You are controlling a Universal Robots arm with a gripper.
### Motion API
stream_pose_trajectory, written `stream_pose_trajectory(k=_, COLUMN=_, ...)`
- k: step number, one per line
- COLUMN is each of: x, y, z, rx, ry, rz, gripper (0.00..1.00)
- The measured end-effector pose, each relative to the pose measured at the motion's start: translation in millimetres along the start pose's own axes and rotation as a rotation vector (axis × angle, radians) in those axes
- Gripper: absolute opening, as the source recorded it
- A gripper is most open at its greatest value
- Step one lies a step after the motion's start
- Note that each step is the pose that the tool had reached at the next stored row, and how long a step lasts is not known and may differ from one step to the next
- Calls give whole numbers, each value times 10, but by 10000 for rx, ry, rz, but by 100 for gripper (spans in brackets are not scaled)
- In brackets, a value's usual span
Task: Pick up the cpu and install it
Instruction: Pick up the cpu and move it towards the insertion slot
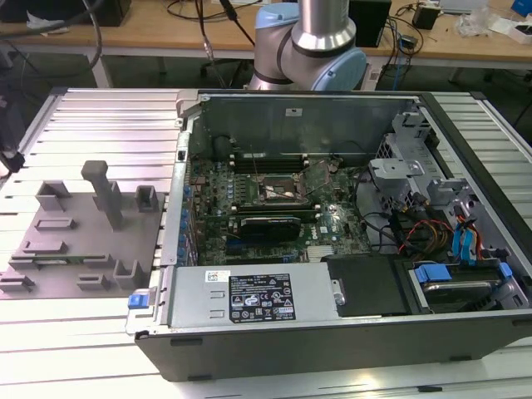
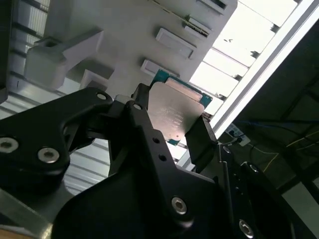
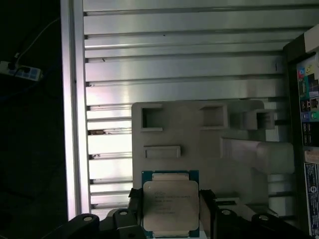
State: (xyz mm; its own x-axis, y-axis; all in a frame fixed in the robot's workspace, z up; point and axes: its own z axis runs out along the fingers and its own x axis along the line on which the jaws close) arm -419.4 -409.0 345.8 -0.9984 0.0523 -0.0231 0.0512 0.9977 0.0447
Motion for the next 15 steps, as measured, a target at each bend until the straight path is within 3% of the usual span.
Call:
stream_pose_trajectory(k=3, x=-7, y=10, z=-199, rx=3, ry=-1, rz=6, gripper=54)
stream_pose_trajectory(k=6, x=-11, y=16, z=-319, rx=5, ry=-1, rz=9, gripper=54)
stream_pose_trajectory(k=9, x=-18, y=24, z=-481, rx=11, ry=-1, rz=12, gripper=54)
stream_pose_trajectory(k=11, x=-20, y=26, z=-527, rx=20, ry=-3, rz=14, gripper=54)
stream_pose_trajectory(k=15, x=-24, y=28, z=-529, rx=27, ry=0, rz=14, gripper=54)
